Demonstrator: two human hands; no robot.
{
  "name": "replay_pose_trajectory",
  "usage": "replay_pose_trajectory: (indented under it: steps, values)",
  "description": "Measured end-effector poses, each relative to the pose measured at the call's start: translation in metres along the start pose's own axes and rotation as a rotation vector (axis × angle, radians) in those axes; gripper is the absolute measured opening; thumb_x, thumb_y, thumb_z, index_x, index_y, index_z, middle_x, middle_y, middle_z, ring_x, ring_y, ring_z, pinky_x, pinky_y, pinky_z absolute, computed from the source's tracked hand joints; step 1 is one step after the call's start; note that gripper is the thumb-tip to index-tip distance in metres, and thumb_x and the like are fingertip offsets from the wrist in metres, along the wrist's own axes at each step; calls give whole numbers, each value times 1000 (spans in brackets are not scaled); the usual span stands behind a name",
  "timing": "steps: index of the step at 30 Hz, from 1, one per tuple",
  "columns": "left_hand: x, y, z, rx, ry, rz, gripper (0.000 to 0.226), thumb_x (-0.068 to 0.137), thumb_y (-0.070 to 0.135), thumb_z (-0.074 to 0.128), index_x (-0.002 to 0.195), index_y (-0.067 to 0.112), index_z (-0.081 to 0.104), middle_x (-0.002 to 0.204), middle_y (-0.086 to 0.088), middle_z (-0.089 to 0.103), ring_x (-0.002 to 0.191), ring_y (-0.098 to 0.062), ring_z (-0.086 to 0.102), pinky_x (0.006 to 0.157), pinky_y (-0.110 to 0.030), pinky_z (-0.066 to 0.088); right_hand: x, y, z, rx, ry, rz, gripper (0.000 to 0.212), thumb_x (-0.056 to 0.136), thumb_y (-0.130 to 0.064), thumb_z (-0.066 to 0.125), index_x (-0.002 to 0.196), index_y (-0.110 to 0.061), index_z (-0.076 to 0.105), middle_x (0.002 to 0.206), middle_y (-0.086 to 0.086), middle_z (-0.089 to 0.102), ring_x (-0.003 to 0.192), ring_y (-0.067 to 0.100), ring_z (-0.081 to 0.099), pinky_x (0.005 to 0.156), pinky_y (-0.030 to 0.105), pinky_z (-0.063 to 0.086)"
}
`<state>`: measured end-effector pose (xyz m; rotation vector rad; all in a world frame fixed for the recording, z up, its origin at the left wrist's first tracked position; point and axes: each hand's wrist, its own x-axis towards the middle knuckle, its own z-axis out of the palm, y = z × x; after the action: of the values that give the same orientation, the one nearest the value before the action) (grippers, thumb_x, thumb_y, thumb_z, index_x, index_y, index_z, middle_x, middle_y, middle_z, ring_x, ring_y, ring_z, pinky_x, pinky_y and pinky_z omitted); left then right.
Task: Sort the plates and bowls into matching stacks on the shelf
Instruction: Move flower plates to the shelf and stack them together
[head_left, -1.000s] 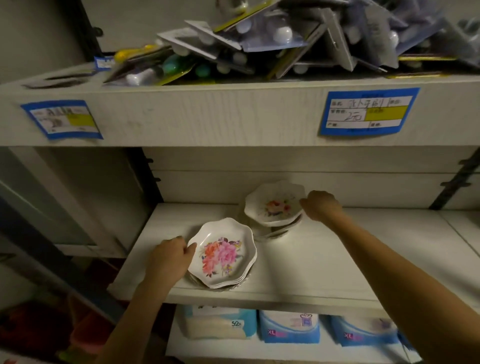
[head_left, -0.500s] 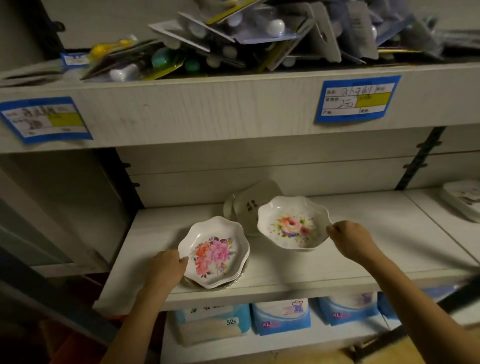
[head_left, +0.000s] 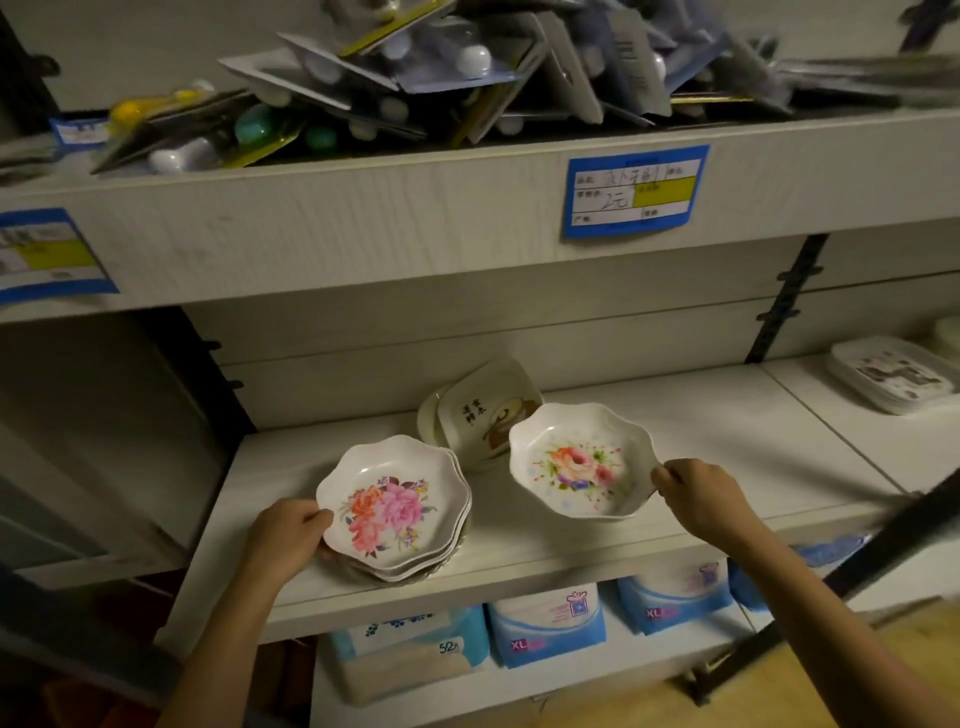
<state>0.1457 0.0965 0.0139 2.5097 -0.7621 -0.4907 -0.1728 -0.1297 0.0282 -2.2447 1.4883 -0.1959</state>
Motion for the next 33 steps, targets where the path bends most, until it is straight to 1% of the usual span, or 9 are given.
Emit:
replay_pose_trajectory:
  steps: [4,7,11,14,17,21,26,29,33]
  values:
    - [-10,18,-11,-125,30,-12,22,87,8,51,71,5,65,71,-15,66,65,-28,63,64,-36,51,-2,20,-7,38,17,25,38,96,-22,38,68,-4,56,64,8,53,61,21,47,53,24,33]
    - [-20,36,-11,-262,18,2,21,87,7,52,70,11,65,81,-15,68,78,-29,66,75,-46,58,-11,38,-17,65,28,41,37,96,-22,38,66,-8,54,66,7,53,57,16,43,52,24,32]
    - [-46,80,6,-429,-77,46,26,90,4,49,72,14,63,87,-15,68,74,-24,65,54,-23,58,-28,72,-39,122,40,70,37,98,-23,38,64,-14,51,62,2,50,56,12,43,52,21,33]
    - [-69,119,25,-445,-149,91,22,91,6,49,78,7,66,82,-19,69,71,-30,65,59,-28,51,-41,107,-55,176,57,125,37,97,-24,40,64,-16,53,61,0,52,56,13,47,55,24,38]
    - [-94,158,49,-423,-182,161,24,91,6,48,73,6,64,67,-10,64,57,-20,56,49,-23,42,-57,145,-75,222,88,180,34,96,-25,43,71,-10,60,65,3,57,59,15,54,59,24,44]
    - [-123,205,90,-456,-255,201,29,91,2,47,71,12,64,72,-7,66,67,-19,60,45,-17,51,-84,204,-104,196,106,179,35,97,-23,41,78,-4,64,68,6,59,59,15,52,55,23,40]
    - [-163,261,159,-387,-323,265,25,88,5,52,71,5,70,77,-14,71,73,-23,61,68,-34,47,-113,296,-144,106,173,248,35,95,-17,43,63,-5,48,61,14,53,57,26,46,53,34,26]
    - [-185,299,196,-349,-349,311,23,88,7,53,75,3,72,81,-17,73,77,-27,64,77,-44,52,-128,346,-163,103,201,296,35,95,-18,43,67,1,53,69,20,61,63,30,53,56,34,30]
    - [-216,348,237,-342,-378,362,22,88,9,52,75,1,68,75,-14,69,71,-29,63,66,-40,50,-142,403,-181,130,256,359,35,94,-19,44,83,8,63,80,25,66,77,37,61,60,35,36]
